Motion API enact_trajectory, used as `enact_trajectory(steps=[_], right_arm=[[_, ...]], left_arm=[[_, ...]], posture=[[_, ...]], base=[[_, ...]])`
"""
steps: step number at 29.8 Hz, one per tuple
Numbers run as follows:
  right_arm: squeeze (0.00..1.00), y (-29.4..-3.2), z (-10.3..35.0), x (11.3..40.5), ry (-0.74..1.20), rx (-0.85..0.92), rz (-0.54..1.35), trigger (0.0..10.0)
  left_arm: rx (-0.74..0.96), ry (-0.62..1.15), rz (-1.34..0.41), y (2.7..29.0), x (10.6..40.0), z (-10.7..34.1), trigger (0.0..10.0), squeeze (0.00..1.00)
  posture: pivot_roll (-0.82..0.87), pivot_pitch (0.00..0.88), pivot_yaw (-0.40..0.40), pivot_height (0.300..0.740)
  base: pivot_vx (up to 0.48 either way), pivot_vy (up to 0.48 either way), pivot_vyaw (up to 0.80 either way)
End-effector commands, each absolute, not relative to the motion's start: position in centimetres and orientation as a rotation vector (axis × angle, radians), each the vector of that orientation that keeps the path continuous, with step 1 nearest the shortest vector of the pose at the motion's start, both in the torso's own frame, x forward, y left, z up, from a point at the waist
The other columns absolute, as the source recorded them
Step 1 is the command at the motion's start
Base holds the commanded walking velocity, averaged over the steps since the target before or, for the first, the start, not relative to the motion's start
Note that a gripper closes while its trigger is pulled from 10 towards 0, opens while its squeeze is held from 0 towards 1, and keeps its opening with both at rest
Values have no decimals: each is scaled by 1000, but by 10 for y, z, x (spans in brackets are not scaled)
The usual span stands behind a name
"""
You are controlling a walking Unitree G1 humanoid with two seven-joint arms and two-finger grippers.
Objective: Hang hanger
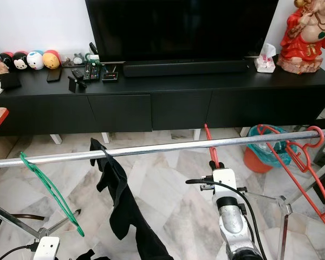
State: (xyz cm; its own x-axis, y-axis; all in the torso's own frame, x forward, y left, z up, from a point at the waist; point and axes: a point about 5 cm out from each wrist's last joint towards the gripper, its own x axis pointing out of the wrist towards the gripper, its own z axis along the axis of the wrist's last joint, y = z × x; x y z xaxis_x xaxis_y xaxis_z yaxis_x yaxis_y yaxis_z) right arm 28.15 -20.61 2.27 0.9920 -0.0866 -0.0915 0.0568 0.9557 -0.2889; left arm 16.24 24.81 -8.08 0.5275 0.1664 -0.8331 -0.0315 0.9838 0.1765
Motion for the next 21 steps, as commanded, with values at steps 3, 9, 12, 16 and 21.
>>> enact_trajectory(steps=[3,9,12,16,21], right_arm=[[0,-203,32,283,29,-287,-79,10000],[0,-197,27,273,6,-285,-59,10000],[0,-195,22,265,15,-283,-51,10000],[0,-195,19,260,19,-283,-53,10000],[0,-195,27,264,-18,-286,-58,10000]], left_arm=[[178,1035,109,249,156,-84,10000,0],[186,1043,103,249,153,-84,10000,0],[191,1045,98,249,153,-85,10000,0],[197,1046,92,249,153,-85,10000,0],[208,1052,89,250,152,-85,10000,0]], posture=[[-6,9,47,740],[-11,7,48,740],[-11,6,49,740],[-9,4,48,740],[-11,1,49,740]], base=[[0,0,0],[0,0,0],[0,0,0],[0,0,0],[0,0,0]])
